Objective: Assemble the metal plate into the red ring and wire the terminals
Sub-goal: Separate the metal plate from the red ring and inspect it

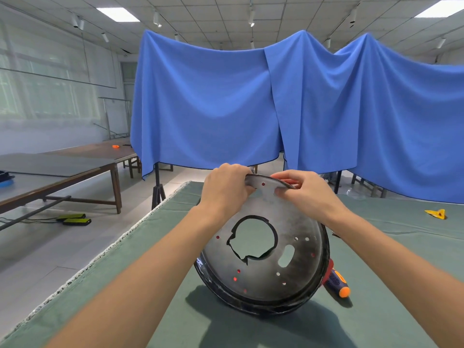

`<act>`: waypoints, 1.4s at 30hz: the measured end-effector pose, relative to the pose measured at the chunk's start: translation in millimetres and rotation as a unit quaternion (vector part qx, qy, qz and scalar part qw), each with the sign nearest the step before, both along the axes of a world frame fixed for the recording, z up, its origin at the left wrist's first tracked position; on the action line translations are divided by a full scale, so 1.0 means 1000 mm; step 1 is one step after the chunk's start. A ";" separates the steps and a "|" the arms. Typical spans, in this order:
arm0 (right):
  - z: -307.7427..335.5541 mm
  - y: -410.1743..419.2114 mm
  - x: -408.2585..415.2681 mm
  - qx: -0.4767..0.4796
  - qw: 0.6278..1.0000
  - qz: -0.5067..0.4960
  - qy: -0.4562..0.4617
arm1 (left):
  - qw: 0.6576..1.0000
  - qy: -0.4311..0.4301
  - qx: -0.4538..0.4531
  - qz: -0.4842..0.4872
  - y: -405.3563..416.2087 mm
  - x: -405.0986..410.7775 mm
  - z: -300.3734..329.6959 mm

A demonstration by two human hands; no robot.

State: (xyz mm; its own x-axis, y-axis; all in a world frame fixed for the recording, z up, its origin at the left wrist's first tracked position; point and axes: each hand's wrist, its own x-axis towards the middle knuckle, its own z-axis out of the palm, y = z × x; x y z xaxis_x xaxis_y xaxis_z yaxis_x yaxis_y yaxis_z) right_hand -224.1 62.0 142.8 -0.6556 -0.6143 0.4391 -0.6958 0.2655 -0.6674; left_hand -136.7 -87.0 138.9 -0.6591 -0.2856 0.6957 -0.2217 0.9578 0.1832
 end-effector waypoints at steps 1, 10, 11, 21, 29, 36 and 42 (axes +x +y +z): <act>0.000 0.000 -0.001 -0.002 1.000 -0.006 0.003 | 1.000 -0.006 -0.002 0.003 0.000 -0.001 0.000; 0.005 -0.004 -0.003 0.031 0.999 -0.009 0.029 | 1.000 -0.023 0.019 -0.006 -0.003 -0.002 0.005; 0.006 -0.005 -0.003 0.036 0.999 -0.007 0.028 | 0.999 -0.026 0.019 -0.008 -0.004 -0.001 0.005; 0.012 -0.010 0.003 0.052 0.999 0.004 0.003 | 0.998 -0.061 0.020 -0.018 -0.007 0.010 0.011; 0.009 -0.011 0.001 0.040 0.999 -0.004 -0.002 | 0.997 -0.071 0.025 -0.015 -0.006 0.007 0.009; 0.003 -0.013 -0.004 0.014 1.000 -0.025 0.000 | 0.998 -0.057 0.024 -0.020 -0.007 0.003 0.004; -0.001 -0.014 -0.003 0.019 0.998 -0.045 0.041 | 0.999 -0.039 0.023 -0.023 -0.010 0.002 0.003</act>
State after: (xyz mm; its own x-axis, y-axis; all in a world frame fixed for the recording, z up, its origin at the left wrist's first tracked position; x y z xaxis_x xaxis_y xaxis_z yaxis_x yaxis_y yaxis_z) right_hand -227.6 48.5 142.0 -0.6720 -0.5709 0.4717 -0.7197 0.3535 -0.5975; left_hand -134.4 -97.1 141.9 -0.7235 -0.2840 0.6292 -0.1927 0.9583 0.2109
